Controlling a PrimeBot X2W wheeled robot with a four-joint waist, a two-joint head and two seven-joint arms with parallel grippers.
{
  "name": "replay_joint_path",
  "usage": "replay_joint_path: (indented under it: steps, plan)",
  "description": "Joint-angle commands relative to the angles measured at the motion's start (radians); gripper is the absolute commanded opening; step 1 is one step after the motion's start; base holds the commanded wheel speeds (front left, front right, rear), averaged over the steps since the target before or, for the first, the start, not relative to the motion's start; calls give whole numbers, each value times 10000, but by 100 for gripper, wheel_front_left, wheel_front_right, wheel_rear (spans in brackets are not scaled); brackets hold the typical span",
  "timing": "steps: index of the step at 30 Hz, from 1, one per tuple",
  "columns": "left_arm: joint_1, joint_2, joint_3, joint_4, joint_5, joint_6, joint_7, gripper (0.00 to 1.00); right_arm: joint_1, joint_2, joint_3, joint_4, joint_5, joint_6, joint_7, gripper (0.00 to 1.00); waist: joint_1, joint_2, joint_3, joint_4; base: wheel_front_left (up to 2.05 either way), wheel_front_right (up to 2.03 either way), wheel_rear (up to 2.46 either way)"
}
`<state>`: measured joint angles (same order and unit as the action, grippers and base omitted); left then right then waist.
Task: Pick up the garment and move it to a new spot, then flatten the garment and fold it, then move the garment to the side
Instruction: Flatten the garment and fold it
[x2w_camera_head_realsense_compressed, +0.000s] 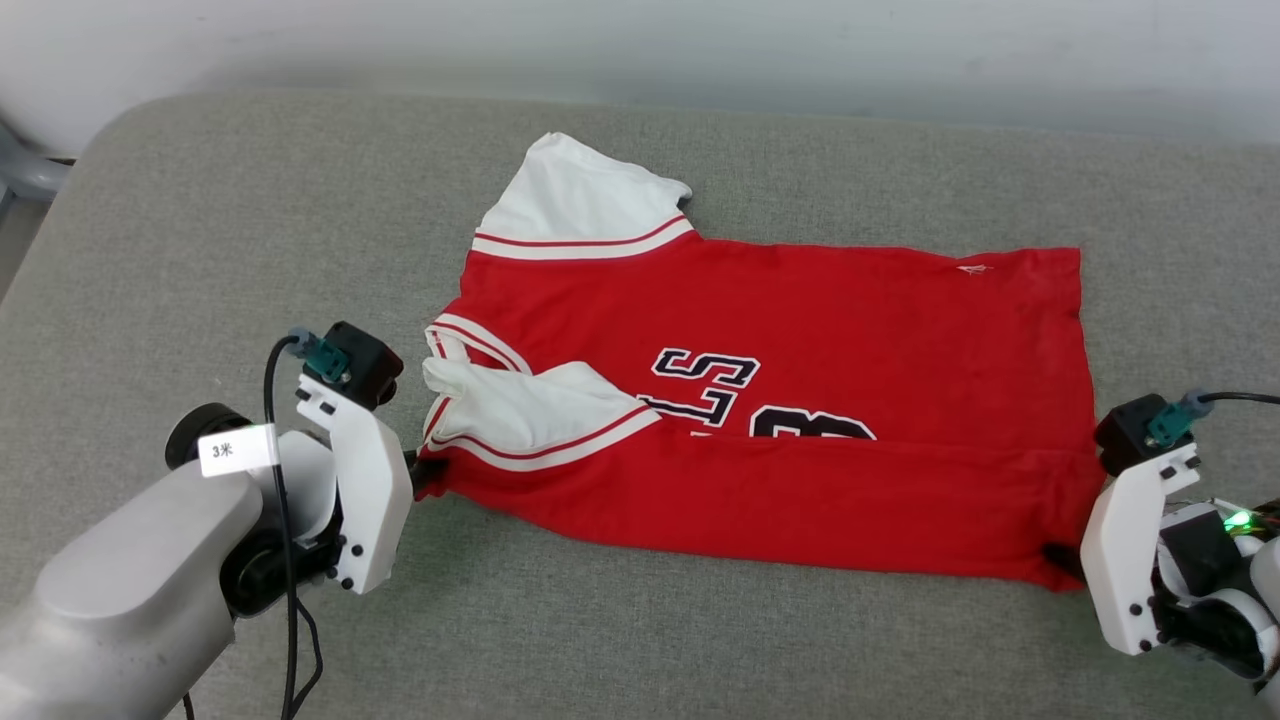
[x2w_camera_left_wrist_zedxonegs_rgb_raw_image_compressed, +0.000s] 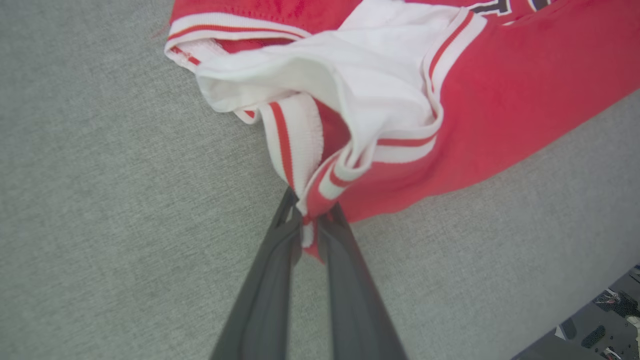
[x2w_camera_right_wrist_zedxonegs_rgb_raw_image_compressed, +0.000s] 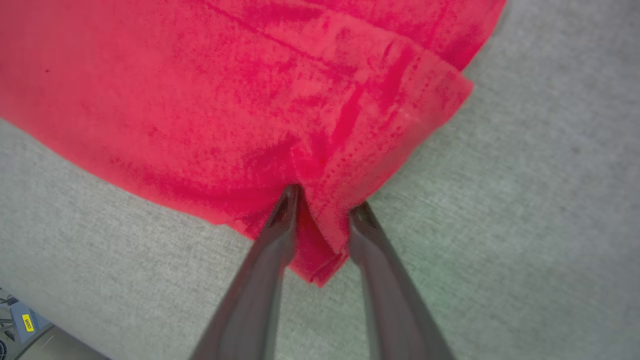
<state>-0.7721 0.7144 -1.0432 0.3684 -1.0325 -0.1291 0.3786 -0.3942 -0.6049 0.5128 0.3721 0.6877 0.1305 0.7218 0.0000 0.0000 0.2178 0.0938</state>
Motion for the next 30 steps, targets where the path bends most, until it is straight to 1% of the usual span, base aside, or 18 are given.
replay_joint_path:
  steps: [1, 7, 12, 17, 24, 30]
  plan:
    - [112, 10, -34, 42, 10, -3, -82, 0, 188, 350, 374, 232, 83, 0, -114, 0, 0, 0, -127, -52, 0, 0, 0]
    - [393, 163, -106, 53, -114, -3, -258, 0, 107, -160, 177, -94, 527, -3, -1056, 0, 0, 0, -743, -146, 0, 0, 0]
    - [739, 494, -74, -202, -258, 42, -386, 0, 438, -579, 66, -581, 860, -3, -1389, 0, 0, 0, -1206, -260, 0, 0, 0]
    - [1272, 869, -192, -722, -373, 186, -419, 0, 956, -917, -153, -1147, 1082, -4, -1413, 0, 0, 0, -1549, -329, 0, 0, 0]
    - [2213, 1321, -366, -1603, -519, 565, -596, 0, 2076, -1251, -698, -1902, 1167, -4, -1211, 0, 0, 0, -1848, -366, 0, 0, 0]
    - [2962, 1467, -512, -1993, -763, 851, -769, 0, 3063, -1355, -1269, -2373, 1069, -6, -854, 0, 0, 0, -1876, -357, 0, 0, 0]
